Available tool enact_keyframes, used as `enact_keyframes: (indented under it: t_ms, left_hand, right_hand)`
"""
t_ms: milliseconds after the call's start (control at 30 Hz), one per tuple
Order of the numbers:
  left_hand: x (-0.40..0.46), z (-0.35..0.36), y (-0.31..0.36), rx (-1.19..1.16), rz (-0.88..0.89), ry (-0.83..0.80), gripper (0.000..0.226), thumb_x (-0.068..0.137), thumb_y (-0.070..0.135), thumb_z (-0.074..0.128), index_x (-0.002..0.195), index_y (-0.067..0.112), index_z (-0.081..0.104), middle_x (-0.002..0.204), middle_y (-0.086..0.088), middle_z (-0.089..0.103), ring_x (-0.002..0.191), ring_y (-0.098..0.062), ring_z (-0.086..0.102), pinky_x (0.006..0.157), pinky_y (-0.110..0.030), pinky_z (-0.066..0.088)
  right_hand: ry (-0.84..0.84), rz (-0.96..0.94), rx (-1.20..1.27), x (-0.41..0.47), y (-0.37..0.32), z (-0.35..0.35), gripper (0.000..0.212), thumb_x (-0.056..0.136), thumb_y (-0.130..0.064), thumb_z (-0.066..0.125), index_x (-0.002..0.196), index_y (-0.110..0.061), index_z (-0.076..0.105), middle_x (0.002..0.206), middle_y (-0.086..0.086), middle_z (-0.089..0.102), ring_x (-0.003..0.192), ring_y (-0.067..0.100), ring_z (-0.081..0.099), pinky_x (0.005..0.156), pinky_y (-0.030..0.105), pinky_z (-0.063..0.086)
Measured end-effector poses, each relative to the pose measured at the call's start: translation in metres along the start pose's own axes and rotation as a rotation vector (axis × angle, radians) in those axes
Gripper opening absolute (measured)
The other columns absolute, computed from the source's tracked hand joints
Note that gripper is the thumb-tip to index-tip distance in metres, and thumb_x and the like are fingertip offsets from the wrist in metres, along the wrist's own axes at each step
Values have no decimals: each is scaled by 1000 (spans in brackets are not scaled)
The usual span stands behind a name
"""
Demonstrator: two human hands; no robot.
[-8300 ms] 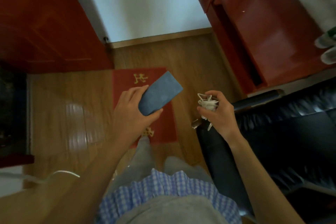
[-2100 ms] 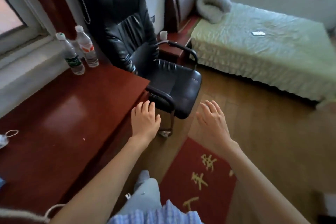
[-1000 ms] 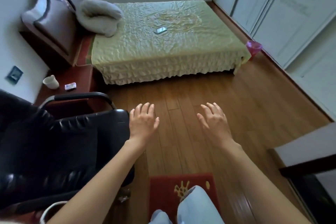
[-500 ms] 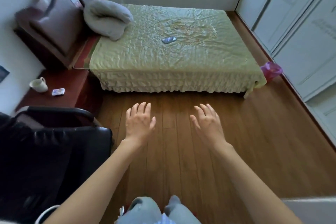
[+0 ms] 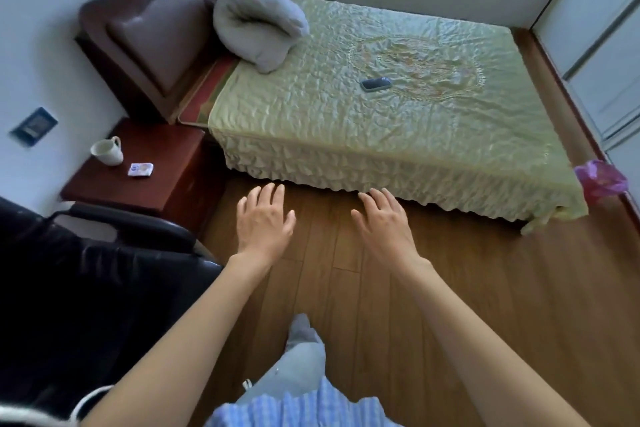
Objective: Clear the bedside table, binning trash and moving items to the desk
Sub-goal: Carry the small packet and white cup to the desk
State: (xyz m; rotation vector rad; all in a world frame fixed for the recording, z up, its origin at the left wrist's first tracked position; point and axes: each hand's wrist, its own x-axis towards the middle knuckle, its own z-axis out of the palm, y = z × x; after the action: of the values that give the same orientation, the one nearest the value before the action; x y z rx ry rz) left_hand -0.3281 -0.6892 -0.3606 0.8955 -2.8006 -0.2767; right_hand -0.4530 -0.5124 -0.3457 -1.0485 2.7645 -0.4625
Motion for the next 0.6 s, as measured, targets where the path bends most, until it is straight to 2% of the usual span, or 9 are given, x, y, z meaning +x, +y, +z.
enact_keyframes:
  t_ms: [267,367,500,600]
  left_hand:
    - [104,-8,-61,5,-116,22,54,91,34,51,137,9,43,141,-12,46,132,-29,37,108,-45,31]
    - [126,-5,-83,11,-171,21,54,91,34,51,138,9,42,142,-11,45,133,-29,37,107,-45,31]
    - [156,6,-115,-2,-275,24,53,90,32,53,137,8,44,141,-12,46,131,-29,39,105,-45,33]
    - [181,16,-138,-15,-348,21,52,89,30,56,135,7,46,138,-14,49,128,-31,41,103,-46,35]
  right_hand:
    - [-26,-118,0,142,-53,8,51,101,-41,31,143,-14,36,153,11,32,146,28,15,119,45,17]
    - [-99,-186,-54,183,-67,23,65,98,-52,9,140,-14,41,151,11,34,145,29,18,117,47,21]
    - [-149,-254,-56,240,-90,38,52,99,-43,31,142,-14,36,151,10,35,144,29,19,117,46,21]
    - [-188,-326,-58,289,-108,44,51,100,-40,34,144,-14,34,153,10,32,145,28,16,118,43,18]
